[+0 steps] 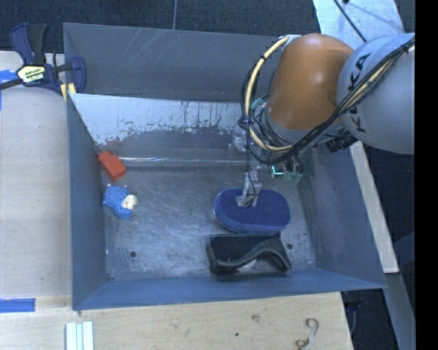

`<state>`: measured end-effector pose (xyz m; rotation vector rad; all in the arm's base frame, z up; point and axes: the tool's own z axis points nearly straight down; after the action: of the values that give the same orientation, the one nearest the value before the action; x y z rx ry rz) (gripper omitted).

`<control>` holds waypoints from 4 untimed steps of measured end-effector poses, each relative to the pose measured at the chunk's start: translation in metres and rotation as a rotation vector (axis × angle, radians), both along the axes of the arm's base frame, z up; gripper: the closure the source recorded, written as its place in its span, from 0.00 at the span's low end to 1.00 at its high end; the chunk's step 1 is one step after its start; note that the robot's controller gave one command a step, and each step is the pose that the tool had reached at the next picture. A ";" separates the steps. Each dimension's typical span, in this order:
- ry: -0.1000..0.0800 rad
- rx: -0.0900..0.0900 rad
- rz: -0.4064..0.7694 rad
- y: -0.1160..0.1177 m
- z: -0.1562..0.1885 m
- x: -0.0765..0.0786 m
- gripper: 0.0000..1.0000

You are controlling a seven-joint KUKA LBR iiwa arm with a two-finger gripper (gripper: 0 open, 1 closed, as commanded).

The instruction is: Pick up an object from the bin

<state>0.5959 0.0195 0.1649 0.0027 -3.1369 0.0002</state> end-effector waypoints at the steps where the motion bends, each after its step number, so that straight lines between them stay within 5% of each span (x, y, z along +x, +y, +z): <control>1: 0.000 0.002 -0.133 -0.008 -0.095 0.012 0.00; 3: -0.009 0.001 -0.132 -0.008 -0.088 0.016 0.00; 4: -0.009 0.003 -0.388 -0.019 -0.091 0.006 0.00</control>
Offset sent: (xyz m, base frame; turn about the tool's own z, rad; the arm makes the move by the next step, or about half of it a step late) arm 0.0119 -0.0073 -0.0949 0.1321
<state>0.6019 0.0005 0.0738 -0.6038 -3.0870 -0.0064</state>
